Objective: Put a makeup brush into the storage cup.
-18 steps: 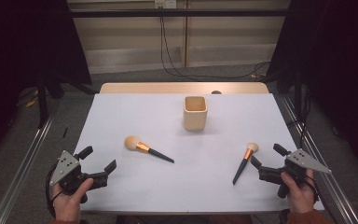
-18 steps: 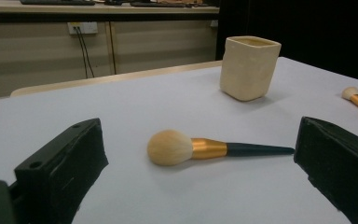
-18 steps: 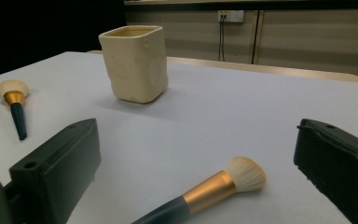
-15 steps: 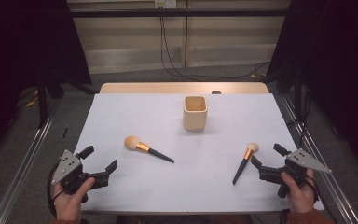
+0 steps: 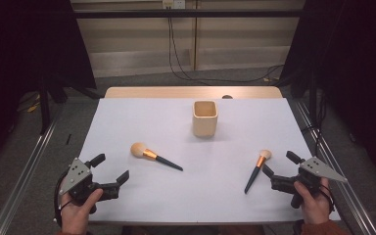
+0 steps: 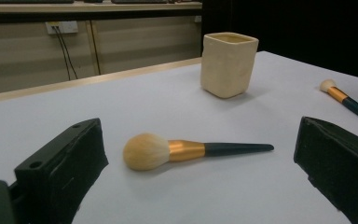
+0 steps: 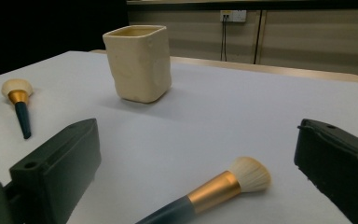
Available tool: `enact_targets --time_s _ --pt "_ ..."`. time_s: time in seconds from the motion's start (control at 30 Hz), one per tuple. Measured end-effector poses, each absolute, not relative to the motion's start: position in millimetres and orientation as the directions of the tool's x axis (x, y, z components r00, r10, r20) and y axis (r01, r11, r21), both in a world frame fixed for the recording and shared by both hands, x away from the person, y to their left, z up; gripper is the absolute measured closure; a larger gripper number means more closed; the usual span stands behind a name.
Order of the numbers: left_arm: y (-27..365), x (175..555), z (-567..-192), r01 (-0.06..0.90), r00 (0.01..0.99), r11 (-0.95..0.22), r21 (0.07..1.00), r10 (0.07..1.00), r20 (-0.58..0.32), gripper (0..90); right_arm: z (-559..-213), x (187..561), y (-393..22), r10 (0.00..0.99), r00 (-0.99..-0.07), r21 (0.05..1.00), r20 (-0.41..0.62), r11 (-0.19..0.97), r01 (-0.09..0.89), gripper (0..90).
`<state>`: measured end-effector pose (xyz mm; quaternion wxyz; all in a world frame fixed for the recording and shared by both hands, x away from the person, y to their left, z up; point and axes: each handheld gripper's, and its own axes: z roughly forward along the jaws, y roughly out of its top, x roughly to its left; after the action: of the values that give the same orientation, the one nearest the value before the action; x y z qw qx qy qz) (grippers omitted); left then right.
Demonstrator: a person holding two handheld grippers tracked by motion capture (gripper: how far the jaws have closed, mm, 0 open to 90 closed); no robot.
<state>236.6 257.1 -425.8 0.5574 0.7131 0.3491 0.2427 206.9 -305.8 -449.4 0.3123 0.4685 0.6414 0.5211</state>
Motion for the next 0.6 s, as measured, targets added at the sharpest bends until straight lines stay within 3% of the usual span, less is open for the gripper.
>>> enact_targets --time_s 0.3,0.6 --pt "253 249 -415 0.212 0.648 -0.108 0.971 0.759 -0.057 2.0 -450 209 -307 0.926 -0.365 0.960 0.091 0.015 0.279 0.0" --pt "241 266 -414 0.207 0.687 -0.165 0.964 0.726 -0.023 2.6 -450 209 -307 0.925 -0.367 0.961 0.101 0.005 0.278 0.0"
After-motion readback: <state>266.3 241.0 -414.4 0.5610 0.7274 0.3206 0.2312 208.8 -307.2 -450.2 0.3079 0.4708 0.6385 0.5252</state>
